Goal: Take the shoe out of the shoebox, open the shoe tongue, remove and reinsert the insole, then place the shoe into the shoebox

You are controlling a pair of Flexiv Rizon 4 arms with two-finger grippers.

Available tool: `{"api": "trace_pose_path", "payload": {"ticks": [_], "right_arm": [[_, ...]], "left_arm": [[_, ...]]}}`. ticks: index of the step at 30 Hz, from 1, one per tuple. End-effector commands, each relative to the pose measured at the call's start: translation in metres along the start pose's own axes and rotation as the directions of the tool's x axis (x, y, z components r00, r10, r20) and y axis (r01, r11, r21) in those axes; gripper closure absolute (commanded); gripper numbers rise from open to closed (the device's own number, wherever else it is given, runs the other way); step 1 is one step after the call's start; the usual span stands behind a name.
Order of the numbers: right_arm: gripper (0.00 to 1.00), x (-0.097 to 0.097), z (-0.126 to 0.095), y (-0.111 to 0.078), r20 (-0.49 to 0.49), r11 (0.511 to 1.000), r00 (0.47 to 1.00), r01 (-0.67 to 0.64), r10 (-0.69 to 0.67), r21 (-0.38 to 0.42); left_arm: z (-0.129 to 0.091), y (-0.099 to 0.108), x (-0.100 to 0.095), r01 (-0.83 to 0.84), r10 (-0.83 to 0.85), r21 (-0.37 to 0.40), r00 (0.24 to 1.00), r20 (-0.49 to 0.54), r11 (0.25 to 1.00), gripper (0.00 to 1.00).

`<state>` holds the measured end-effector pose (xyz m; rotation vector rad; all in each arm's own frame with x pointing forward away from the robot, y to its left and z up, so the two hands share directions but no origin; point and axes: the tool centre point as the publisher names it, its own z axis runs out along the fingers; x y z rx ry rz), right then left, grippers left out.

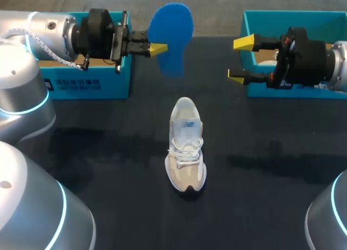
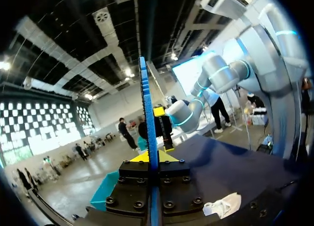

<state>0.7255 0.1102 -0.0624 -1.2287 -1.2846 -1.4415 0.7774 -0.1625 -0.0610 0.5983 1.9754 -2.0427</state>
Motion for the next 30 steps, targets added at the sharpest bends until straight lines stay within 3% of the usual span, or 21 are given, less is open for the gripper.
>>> {"api": "trace_pose_path", "payload": {"ticks": [1, 13, 25, 29, 30], "right_arm": [[0.0, -0.0006, 0.0026, 0.0001, 0.001, 1.0, 1.0, -0.001, 0.001, -0.002], [0.0, -0.0006, 0.0026, 0.0001, 0.001, 1.0, 1.0, -0.001, 0.001, -0.002], [0.0, -0.0006, 0.0026, 0.0001, 0.001, 1.0, 1.0, -0.001, 0.001, -0.002], [0.0, 0.0004, 0.0028, 0.0022, -0.002, 1.0, 1.0, -0.01, 0.01, 0.012], [0.0, 0.0007, 0.0033, 0.0029, -0.005, 1.0, 1.0, -0.012, 0.012, 0.016]], "left_arm": [[0.0007, -0.0002, 0.0015, -0.242, 0.242, -0.008, 0.97, 0.015, 0.97, 1.0], [0.0001, 0.004, 0.0005, -0.598, 0.599, -0.044, 0.8, 0.012, 0.8, 1.0], [0.0019, 0.0025, 0.0044, -0.736, 0.736, -0.025, 0.677, -0.013, 0.676, 1.0], [0.0031, 0.0021, 0.0059, -0.788, 0.787, -0.027, 0.616, -0.03, 0.616, 1.0], [0.0034, 0.0021, 0.0066, -0.823, 0.822, -0.034, 0.568, -0.044, 0.567, 1.0]]}}
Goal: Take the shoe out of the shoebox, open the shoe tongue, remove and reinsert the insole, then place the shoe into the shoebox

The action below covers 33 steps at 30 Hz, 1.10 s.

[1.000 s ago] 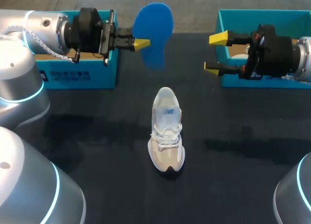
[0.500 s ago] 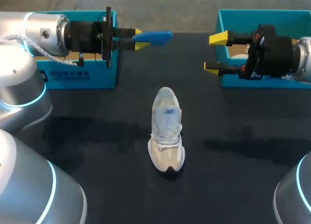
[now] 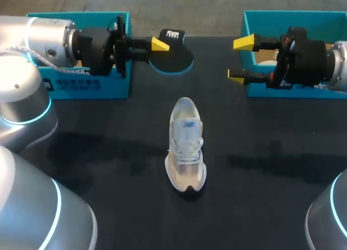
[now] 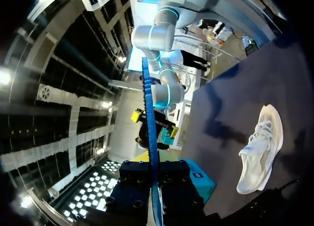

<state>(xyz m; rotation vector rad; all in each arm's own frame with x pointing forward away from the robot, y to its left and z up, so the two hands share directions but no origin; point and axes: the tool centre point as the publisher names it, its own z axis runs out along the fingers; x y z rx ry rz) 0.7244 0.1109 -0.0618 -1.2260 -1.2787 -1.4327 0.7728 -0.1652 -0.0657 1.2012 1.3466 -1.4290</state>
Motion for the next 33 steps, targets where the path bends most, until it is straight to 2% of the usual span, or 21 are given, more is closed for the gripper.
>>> {"api": "trace_pose_path", "payload": {"ticks": [1, 12, 18, 33], "right_arm": [[0.0, 0.0, 0.004, 0.005, 0.001, 1.0, 1.0, -0.008, 0.008, 0.016], [0.0, 0.001, 0.016, 0.013, 0.01, 0.998, 0.999, -0.037, 0.037, 0.053], [0.0, 0.002, 0.032, 0.016, 0.02, 0.993, 0.998, -0.055, 0.053, 0.101], [0.0, 0.003, 0.059, 0.012, 0.033, 0.979, 0.996, -0.087, 0.082, 0.185]], "left_arm": [[0.001, -0.002, 0.002, -0.107, 0.106, -0.002, 0.994, -0.037, 0.994, 1.0], [0.004, -0.002, 0.003, -0.189, 0.189, -0.018, 0.982, -0.027, 0.982, 1.0], [0.005, -0.001, 0.004, -0.246, 0.245, -0.038, 0.969, -0.03, 0.968, 1.0], [0.011, 0.004, 0.002, -0.341, 0.34, -0.055, 0.94, -0.03, 0.938, 1.0]]}}
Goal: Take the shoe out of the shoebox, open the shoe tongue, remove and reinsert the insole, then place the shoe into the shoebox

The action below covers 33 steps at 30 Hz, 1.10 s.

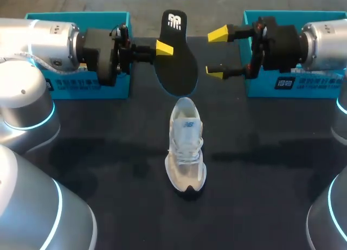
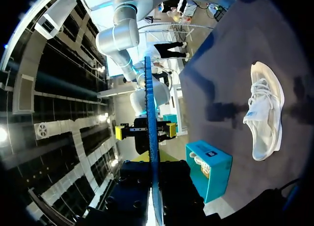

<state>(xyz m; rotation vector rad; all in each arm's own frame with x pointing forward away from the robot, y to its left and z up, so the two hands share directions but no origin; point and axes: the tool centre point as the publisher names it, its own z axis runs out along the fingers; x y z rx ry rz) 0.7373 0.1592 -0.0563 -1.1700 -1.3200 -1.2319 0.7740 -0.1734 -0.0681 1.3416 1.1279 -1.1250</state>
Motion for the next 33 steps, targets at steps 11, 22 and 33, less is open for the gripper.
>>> {"api": "trace_pose_path", "payload": {"ticks": [11, 22, 33], "right_arm": [[0.0, 0.002, 0.023, 0.006, 0.014, 0.998, 1.0, -0.01, 0.009, 0.058], [0.0, 0.002, 0.036, 0.003, 0.032, 0.998, 0.999, -0.033, 0.032, 0.052], [0.29, 0.002, 0.048, -0.006, 0.045, 0.999, 0.998, -0.036, 0.034, 0.034]], "left_arm": [[0.004, 0.002, 0.001, -0.016, 0.017, -0.009, 1.0, 0.016, 1.0, 1.0], [0.004, 0.002, 0.001, -0.016, 0.017, -0.009, 1.0, 0.016, 1.0, 1.0], [0.004, 0.002, 0.001, -0.016, 0.017, -0.009, 1.0, 0.016, 1.0, 1.0]]}}
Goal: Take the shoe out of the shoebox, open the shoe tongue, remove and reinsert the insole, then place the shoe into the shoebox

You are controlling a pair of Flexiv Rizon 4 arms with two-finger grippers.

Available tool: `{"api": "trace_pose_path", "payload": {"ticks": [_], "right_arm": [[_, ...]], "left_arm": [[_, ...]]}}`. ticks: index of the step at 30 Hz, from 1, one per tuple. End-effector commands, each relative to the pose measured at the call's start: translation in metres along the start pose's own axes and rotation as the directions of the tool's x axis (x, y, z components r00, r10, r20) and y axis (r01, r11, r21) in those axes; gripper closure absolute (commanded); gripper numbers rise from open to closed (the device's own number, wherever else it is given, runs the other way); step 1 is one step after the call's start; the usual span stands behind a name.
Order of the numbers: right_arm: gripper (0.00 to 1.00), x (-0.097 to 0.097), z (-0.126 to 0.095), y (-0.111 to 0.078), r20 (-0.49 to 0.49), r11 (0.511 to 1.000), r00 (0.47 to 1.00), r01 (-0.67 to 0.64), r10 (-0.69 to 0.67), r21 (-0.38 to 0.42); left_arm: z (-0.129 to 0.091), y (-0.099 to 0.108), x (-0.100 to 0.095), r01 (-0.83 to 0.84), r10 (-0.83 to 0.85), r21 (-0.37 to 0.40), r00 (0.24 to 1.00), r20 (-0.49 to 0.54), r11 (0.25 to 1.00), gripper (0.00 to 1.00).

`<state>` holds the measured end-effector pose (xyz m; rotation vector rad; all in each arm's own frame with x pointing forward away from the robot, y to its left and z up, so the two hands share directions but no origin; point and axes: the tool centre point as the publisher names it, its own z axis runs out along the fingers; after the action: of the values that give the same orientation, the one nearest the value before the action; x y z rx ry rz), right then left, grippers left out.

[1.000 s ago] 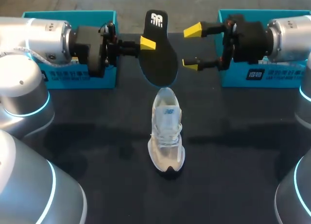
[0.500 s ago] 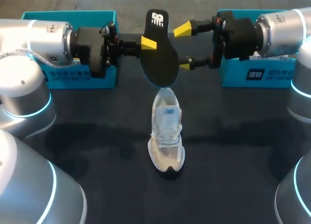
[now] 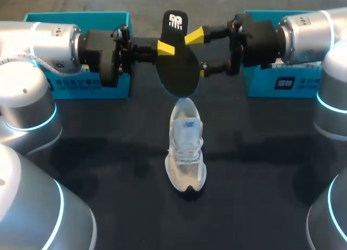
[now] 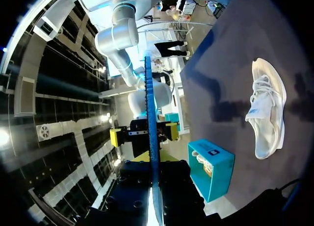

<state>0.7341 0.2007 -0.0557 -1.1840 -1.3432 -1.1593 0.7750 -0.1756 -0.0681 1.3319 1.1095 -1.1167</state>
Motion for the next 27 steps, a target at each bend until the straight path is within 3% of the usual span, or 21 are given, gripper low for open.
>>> {"api": "trace_pose_path", "payload": {"ticks": [1, 3, 5, 16, 21, 25, 27], "right_arm": [[0.31, -0.001, 0.008, -0.005, 0.008, 1.0, 1.0, -0.004, 0.005, -0.007], [0.36, -0.002, 0.01, -0.006, 0.009, 1.0, 1.0, -0.008, 0.008, -0.006], [0.5, -0.003, 0.013, -0.007, 0.008, 1.0, 1.0, -0.011, 0.011, -0.006], [0.55, -0.007, 0.021, -0.005, 0.007, 1.0, 1.0, -0.019, 0.019, -0.003], [0.73, -0.007, 0.022, -0.004, 0.01, 1.0, 1.0, -0.019, 0.019, -0.004], [0.78, -0.008, 0.022, -0.003, 0.007, 1.0, 1.0, -0.019, 0.019, -0.006], [0.87, -0.008, 0.022, -0.003, 0.007, 1.0, 1.0, -0.019, 0.019, -0.005]], "left_arm": [[0.001, 0.0, 0.001, -0.002, 0.002, -0.001, 1.0, 0.002, 1.0, 1.0], [0.001, 0.0, 0.001, -0.002, 0.002, -0.001, 1.0, 0.002, 1.0, 1.0], [0.001, 0.0, 0.001, -0.002, 0.002, -0.001, 1.0, 0.002, 1.0, 1.0], [0.001, 0.0, 0.001, -0.002, 0.002, -0.001, 1.0, 0.002, 1.0, 1.0], [0.001, 0.0, 0.001, -0.002, 0.002, -0.001, 1.0, 0.002, 1.0, 1.0], [0.001, 0.0, 0.001, -0.002, 0.002, -0.001, 1.0, 0.002, 1.0, 1.0], [0.001, 0.0, 0.001, -0.002, 0.002, -0.001, 1.0, 0.002, 1.0, 1.0]]}}
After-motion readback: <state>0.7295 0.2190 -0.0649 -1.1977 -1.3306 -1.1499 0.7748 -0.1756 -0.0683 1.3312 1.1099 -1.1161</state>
